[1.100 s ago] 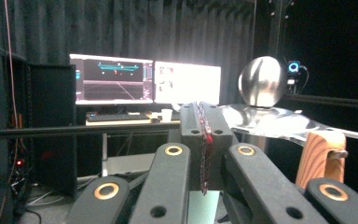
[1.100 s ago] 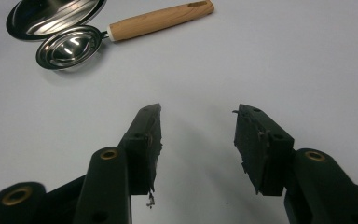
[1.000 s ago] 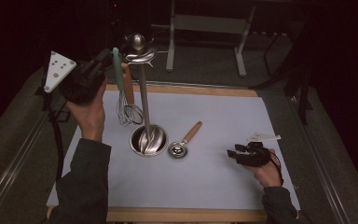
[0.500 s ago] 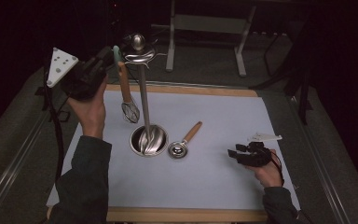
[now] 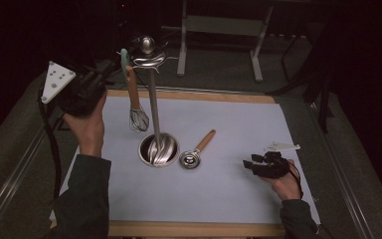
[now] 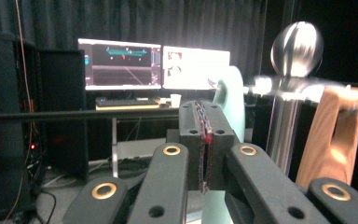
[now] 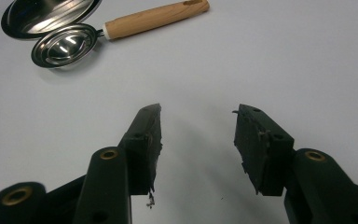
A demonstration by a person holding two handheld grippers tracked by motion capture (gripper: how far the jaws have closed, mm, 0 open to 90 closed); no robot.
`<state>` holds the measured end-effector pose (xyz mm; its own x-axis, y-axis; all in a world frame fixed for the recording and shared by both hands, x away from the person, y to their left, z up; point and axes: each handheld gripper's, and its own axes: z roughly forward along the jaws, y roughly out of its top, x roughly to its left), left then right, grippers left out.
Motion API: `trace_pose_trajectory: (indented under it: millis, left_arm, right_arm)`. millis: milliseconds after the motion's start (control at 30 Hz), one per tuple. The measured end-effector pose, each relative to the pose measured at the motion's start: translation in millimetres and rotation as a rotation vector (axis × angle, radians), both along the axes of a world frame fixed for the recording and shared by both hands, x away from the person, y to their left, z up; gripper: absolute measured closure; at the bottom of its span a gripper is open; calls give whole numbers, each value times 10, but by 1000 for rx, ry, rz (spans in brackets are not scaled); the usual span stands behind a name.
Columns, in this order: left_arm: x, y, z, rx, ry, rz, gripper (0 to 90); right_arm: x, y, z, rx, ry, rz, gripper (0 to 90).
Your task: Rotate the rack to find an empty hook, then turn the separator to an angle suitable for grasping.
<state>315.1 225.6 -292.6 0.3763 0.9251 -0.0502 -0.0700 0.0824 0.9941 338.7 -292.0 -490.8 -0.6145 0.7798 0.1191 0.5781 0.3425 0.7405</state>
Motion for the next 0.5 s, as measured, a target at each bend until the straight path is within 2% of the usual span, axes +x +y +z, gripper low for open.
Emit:
trace_pose_trajectory:
  millis: [200,367,500]
  left_arm:
    - [-55,69,-233,16,46,28,879]
    - [-55,138,-534,45,127,42,872]
    - [-73,215,-845,34,201,61,866]
  right_arm:
    - [-5,27,-5,-3,0,3,505]
    - [-4,78,5,-19,-4,13,505]
    - [2,125,9,-28,-8,27,506]
